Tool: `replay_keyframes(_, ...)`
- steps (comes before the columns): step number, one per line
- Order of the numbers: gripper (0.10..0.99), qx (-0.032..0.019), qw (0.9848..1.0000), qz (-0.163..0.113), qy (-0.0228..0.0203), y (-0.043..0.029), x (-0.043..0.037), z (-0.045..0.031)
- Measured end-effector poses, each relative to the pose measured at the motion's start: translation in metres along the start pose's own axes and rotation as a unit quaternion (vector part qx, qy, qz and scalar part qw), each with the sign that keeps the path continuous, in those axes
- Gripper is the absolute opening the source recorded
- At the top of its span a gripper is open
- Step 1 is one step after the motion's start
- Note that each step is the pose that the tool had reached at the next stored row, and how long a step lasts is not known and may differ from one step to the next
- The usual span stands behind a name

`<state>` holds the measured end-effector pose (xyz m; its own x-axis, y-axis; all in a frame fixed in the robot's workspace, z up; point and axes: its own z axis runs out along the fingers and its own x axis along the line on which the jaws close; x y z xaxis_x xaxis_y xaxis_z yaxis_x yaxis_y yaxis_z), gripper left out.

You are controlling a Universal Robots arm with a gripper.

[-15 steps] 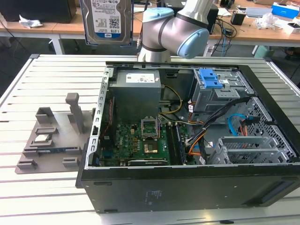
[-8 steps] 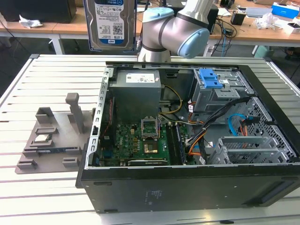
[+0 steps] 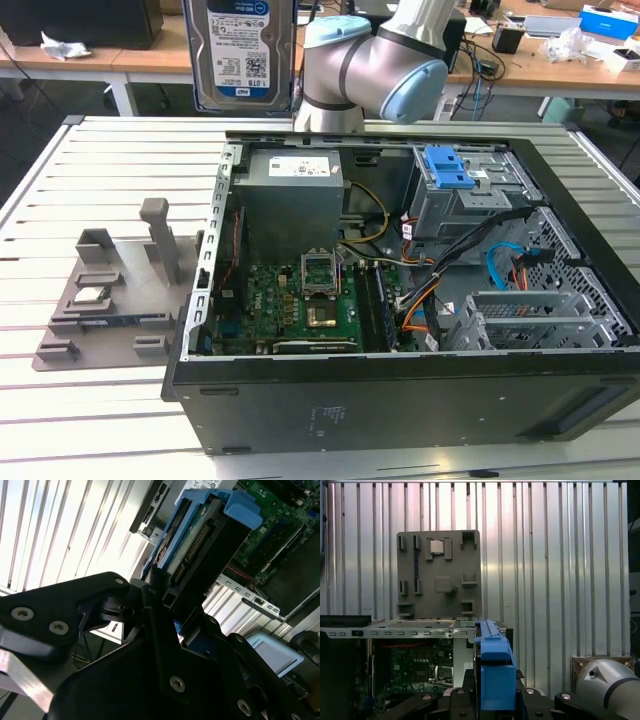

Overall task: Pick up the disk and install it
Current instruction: 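Pick up the disk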

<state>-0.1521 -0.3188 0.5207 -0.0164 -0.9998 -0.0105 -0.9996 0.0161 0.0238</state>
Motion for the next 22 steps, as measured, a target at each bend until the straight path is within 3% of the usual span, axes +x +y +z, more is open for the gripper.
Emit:
replay_keyframes(9, 0.365, 0.0000, 1.0000, 0.000, 0.0000, -0.0004, 0.0207, 0.0006)
replay_keyframes(22, 0.365, 0.0000, 1.0000, 0.000, 0.0000, -0.0006, 0.0318, 0.0020)
